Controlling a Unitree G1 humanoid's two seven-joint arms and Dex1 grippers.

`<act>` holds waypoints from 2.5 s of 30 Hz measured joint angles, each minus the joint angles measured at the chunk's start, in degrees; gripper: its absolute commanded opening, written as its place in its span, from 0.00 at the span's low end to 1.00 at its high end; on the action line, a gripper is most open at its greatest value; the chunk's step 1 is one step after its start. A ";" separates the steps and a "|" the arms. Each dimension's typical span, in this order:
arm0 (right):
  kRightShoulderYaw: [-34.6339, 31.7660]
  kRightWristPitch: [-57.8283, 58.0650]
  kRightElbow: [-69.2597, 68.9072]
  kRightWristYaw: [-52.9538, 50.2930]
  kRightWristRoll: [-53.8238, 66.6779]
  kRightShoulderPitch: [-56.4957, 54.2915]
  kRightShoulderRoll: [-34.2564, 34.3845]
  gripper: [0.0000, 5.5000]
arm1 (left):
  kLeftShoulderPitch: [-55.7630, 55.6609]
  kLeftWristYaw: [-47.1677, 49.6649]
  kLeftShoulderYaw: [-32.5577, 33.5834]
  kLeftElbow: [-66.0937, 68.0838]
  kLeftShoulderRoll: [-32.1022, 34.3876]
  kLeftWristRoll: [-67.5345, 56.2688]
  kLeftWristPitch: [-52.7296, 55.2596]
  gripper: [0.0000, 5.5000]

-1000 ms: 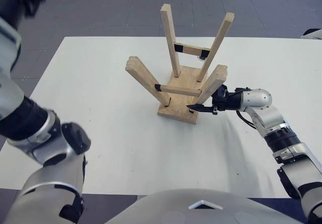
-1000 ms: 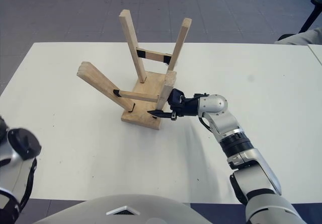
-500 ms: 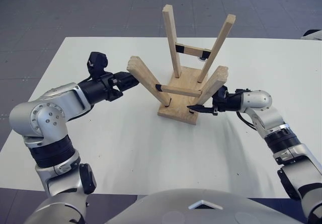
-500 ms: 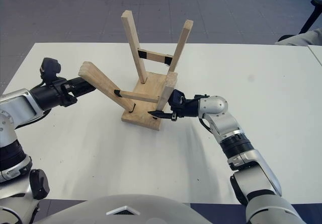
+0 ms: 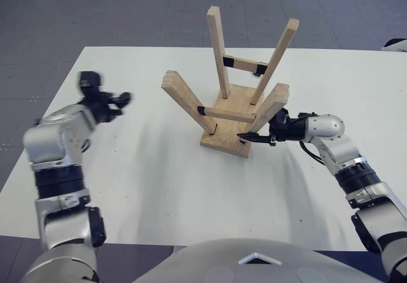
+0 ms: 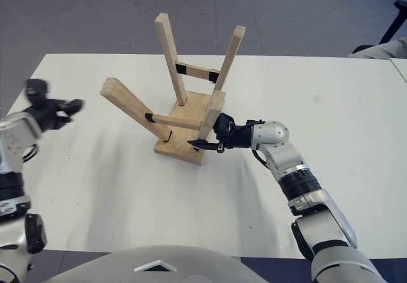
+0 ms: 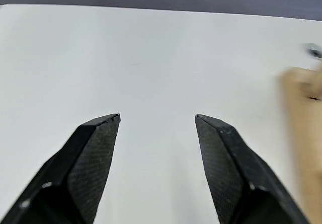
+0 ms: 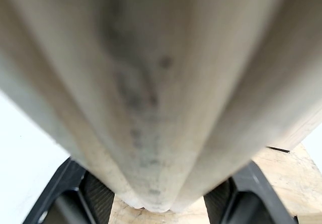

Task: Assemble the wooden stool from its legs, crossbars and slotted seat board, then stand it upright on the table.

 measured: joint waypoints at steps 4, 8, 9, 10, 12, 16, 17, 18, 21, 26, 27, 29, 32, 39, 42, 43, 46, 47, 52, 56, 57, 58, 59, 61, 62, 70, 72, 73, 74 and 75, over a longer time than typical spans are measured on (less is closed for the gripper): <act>-0.54 -0.62 -0.10 2.88 2.19 0.06 -2.76 0.37 | 1.06 -2.32 -3.87 -15.03 -1.70 -12.24 12.88 0.51; -0.54 -0.70 0.06 3.78 2.28 0.33 -3.48 0.37 | 1.20 -2.29 -0.95 -18.64 -0.34 -15.97 19.66 0.51; -0.54 -0.70 0.08 3.80 2.28 0.36 -3.48 0.37 | 1.20 -2.12 -0.10 -19.00 -0.67 -16.25 20.82 0.51; -0.54 -0.70 0.08 3.81 2.28 0.36 -3.48 0.37 | 1.20 -1.95 0.65 -19.11 -1.29 -16.27 21.70 0.51; -0.53 -0.70 0.14 3.84 2.28 0.42 -3.54 0.37 | 1.19 -0.75 2.16 -19.16 -3.24 -16.27 23.19 0.51; -0.47 -1.36 0.54 4.02 2.27 0.50 -3.64 0.37 | 1.19 0.08 3.91 -19.15 -5.28 -16.26 24.88 0.51; -0.41 -2.42 1.31 4.34 2.28 0.44 -3.59 0.37 | 1.19 0.09 4.24 -19.12 -5.53 -16.26 25.06 0.51; -0.34 -4.08 2.66 4.77 2.28 0.38 -3.36 0.37 | 1.18 0.08 4.72 -19.10 -5.63 -16.27 25.26 0.51; -0.32 -9.88 8.66 5.92 2.54 0.07 -1.49 0.37 | 0.95 -0.60 5.20 -18.97 -5.57 -16.63 25.46 0.51; -0.33 -16.97 17.25 10.86 3.92 -2.83 0.57 0.37 | 0.24 -3.64 5.00 -17.33 -4.51 -16.96 25.46 0.51; -0.33 -17.97 18.42 11.53 4.03 -3.25 0.91 0.37 | 0.08 -3.96 4.97 -17.09 -4.31 -16.96 25.46 0.51; -0.32 -19.70 20.09 12.39 4.49 -3.63 1.37 0.37 | -0.30 -4.52 4.92 -16.66 -4.24 -16.95 25.42 0.51; -0.28 -22.16 21.32 12.40 4.54 -3.65 1.77 0.37 | -0.31 -4.72 4.95 -16.27 -4.24 -16.93 25.38 0.51; -0.20 -23.88 22.16 12.30 4.59 -3.64 2.10 0.37 | -0.31 -4.77 4.96 -16.14 -4.24 -16.92 25.35 0.51; -0.15 -23.86 22.82 12.70 4.69 -4.13 2.19 0.37 | -0.31 -4.77 4.96 -16.14 -4.24 -16.91 25.34 0.51; -0.05 -23.86 23.19 12.89 4.69 -4.43 2.23 0.37 | -0.31 -4.77 4.96 -16.14 -4.25 -16.91 25.33 0.51; 0.86 -25.00 25.87 11.73 1.31 -5.80 1.93 0.51 | -0.32 -4.82 4.92 -16.17 -4.44 -17.01 25.28 0.50; 1.75 -26.40 29.01 10.15 -2.16 -4.72 1.42 0.55 | -0.30 -5.03 4.77 -16.14 -4.52 -17.66 25.30 0.50; 2.05 -29.82 32.38 8.08 -5.17 -6.90 1.27 0.72 | -0.68 -4.99 4.43 -16.14 -4.89 -17.99 25.25 0.50; 1.87 -31.39 35.41 6.51 -6.38 -8.88 1.01 0.84 | -0.68 -4.99 4.44 -16.23 -4.95 -18.66 25.25 0.50; 1.60 -31.51 36.19 6.05 -6.69 -9.49 0.89 0.87 | -0.68 -4.98 4.45 -16.32 -5.02 -19.00 25.26 0.50; 1.10 -31.57 37.28 5.61 -7.26 -10.19 0.73 0.90 | -0.67 -4.97 4.45 -16.64 -5.24 -19.25 25.26 0.50; 0.92 -31.60 37.86 5.48 -7.62 -10.61 0.51 0.93 | -0.66 -4.93 4.45 -16.91 -5.43 -19.36 25.26 0.50; 0.22 -31.86 39.73 5.34 -9.58 -12.12 -1.22 0.98 | -0.30 -4.59 4.49 -18.04 -5.73 -19.79 25.26 0.50; 0.31 -31.59 41.43 6.16 -13.20 -12.48 -4.10 0.99 | 0.19 -4.21 4.52 -18.53 -5.95 -20.11 25.26 0.50; -5.01 -29.49 40.11 12.88 -14.18 -9.05 -10.00 0.99 | 7.33 -7.41 -0.27 -19.39 2.91 -16.62 19.59 0.50; -12.45 -19.08 40.11 6.10 -9.76 -9.07 -9.99 0.99 | 10.78 -11.33 -2.21 -18.34 8.38 -14.39 15.83 0.50; -16.65 -13.74 38.80 0.90 -6.87 -9.89 -9.58 0.99 | 12.19 -12.50 -2.57 -18.22 10.15 -13.72 14.44 0.50; -19.37 -9.22 35.53 -3.51 -5.36 -10.45 -9.27 0.99 | 12.84 -12.96 -2.62 -18.20 10.79 -13.42 13.61 0.50; -22.00 -3.53 29.44 -9.15 -3.90 -10.85 -8.59 0.99 | 13.39 -13.45 -2.66 -18.30 10.85 -13.43 12.90 0.50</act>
